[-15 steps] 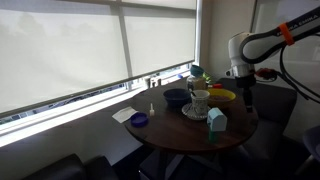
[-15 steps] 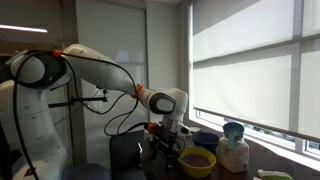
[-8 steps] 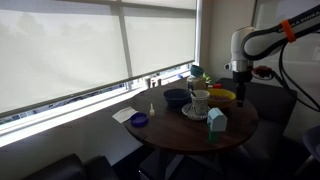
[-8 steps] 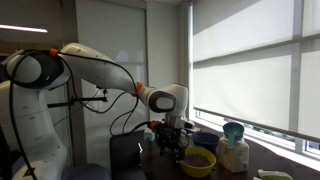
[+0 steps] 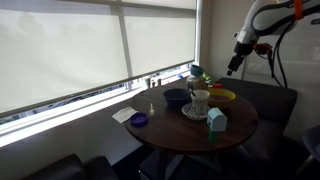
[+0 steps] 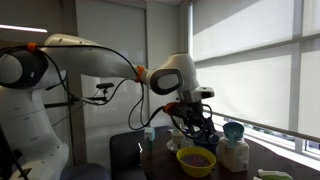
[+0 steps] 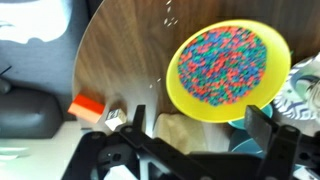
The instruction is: Put the measuring spoon in the yellow bowl
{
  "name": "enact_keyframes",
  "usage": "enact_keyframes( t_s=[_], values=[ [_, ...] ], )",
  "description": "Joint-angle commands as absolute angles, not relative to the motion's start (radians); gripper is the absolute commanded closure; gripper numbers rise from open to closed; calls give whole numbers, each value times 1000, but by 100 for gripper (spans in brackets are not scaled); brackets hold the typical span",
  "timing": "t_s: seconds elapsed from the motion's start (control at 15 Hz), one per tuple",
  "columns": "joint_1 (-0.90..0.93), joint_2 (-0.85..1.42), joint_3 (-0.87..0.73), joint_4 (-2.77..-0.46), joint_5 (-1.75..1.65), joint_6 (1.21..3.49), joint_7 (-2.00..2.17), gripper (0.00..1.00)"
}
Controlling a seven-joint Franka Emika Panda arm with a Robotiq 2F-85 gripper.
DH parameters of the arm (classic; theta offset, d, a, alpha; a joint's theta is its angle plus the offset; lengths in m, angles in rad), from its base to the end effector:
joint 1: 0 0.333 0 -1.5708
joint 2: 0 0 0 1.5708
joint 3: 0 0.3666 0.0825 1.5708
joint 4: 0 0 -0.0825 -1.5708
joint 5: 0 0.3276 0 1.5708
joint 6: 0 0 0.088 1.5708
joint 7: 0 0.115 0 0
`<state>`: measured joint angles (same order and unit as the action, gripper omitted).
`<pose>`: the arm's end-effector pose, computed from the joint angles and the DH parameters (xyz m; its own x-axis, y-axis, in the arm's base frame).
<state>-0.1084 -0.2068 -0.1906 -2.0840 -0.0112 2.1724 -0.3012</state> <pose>0.4382 -0.1447 0.6022 0.9591 0.0136 0.2829 -0.0030 -0.9983 0.0583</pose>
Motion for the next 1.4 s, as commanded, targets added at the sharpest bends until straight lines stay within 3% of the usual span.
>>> enact_keyframes(
  t_s=[0.0,0.47,0.6,0.67,0.73,1.0,1.33],
  values=[
    [-137,-111,-212,-1961,-75,2199,-366,0],
    [-194,58,-307,-1757,443,2032,-881,0],
    [-244,135,-308,-1649,558,1888,-892,0],
    [-267,159,-305,-1614,570,1825,-843,0],
    [-256,77,-281,-1731,506,1935,-861,0],
    [-293,143,-276,-1646,541,1854,-855,0],
    [-338,268,-272,-1463,431,1502,-966,0]
  ],
)
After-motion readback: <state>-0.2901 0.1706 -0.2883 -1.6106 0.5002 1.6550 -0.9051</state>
